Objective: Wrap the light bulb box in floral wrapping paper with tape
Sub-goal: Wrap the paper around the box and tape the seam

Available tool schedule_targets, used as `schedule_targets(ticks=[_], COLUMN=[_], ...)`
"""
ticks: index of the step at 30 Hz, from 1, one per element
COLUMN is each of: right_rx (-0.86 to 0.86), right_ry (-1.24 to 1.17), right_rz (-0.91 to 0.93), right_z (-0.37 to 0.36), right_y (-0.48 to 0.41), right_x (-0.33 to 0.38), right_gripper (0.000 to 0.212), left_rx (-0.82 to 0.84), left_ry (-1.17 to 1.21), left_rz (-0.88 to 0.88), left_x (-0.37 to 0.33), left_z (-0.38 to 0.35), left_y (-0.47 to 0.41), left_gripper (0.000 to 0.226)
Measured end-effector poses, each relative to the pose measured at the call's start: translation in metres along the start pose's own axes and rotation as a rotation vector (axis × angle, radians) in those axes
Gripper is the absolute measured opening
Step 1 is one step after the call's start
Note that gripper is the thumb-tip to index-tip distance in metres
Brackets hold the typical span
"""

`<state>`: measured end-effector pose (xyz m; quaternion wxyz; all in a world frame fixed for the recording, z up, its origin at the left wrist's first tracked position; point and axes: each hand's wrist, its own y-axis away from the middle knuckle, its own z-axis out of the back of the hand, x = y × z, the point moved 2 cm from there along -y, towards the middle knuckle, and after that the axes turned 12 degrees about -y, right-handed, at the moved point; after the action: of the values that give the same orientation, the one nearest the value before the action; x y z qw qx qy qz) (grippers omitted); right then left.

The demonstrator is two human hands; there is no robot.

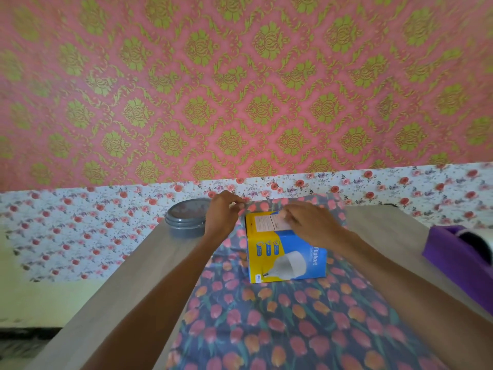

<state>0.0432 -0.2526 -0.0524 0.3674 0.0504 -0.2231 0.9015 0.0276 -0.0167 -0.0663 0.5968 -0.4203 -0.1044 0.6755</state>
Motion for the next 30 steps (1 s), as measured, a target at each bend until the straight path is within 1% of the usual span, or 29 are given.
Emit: schedule_targets(ticks=[1,2,3,5,7,9,12,13,15,16,18,21,23,25,26,30], right_rx=[-0.049,-0.082,-0.074,0.002,0.064,0.062,-0.038,-0.072,-0.084,-0.072,-0.06,-0.081,-0.078,-0.073,-0.067,-0.047], right_ry=[-0.065,-0.113,-0.137,-0.126,-0.067,0.0,0.098,0.102,0.057,0.024,-0.039,-0.07,-0.058,-0.05,-0.057,-0.073], right_rz=[-0.034,-0.067,-0.103,-0.153,-0.169,-0.179,-0.168,-0.143,-0.1,-0.09,-0.073,-0.049,-0.035,-0.024,-0.02,0.004], right_z=[0.003,0.008,0.011,0.014,0.011,0.009,0.009,0.01,0.012,0.013,0.016,0.021,0.023,0.024,0.024,0.024], right_y=[-0.006,-0.014,-0.023,-0.039,-0.054,-0.063,-0.066,-0.064,-0.056,-0.051,-0.043,-0.034,-0.027,-0.02,-0.016,0.0], right_x=[-0.005,-0.009,-0.013,-0.013,-0.013,-0.016,-0.015,-0.014,-0.01,-0.01,-0.011,-0.01,-0.006,-0.001,0.001,0.008], right_gripper=[0.023,0.032,0.043,0.055,0.058,0.05,0.018,0.012,0.01,0.01,0.011,0.01,0.013,0.014,0.014,0.014], left_rx=[0.001,-0.002,-0.006,-0.01,-0.002,-0.01,0.007,0.029,0.073,0.094,0.154,0.271,0.269,0.218,0.197,0.182], left_ry=[0.011,0.021,0.028,0.059,0.1,0.092,-0.017,-0.094,-0.29,-0.35,-0.392,-0.421,-0.429,-0.436,-0.445,-0.437], left_rz=[0.016,0.021,0.021,0.034,0.067,0.072,0.053,0.034,-0.024,-0.05,-0.121,-0.207,-0.202,-0.194,-0.185,-0.183], left_x=[0.001,0.002,0.001,0.0,-0.001,-0.002,-0.003,-0.004,-0.012,-0.018,-0.035,-0.057,-0.065,-0.07,-0.071,-0.076], left_z=[0.001,0.002,0.003,0.003,0.002,0.003,0.008,0.011,0.014,0.015,0.015,0.01,0.006,0.005,0.005,0.007], left_y=[0.003,0.006,0.008,0.013,0.015,0.015,0.013,0.013,0.014,0.015,0.02,0.026,0.027,0.03,0.032,0.043], left_gripper=[0.01,0.012,0.013,0.016,0.017,0.018,0.018,0.021,0.03,0.035,0.044,0.049,0.042,0.027,0.024,0.025])
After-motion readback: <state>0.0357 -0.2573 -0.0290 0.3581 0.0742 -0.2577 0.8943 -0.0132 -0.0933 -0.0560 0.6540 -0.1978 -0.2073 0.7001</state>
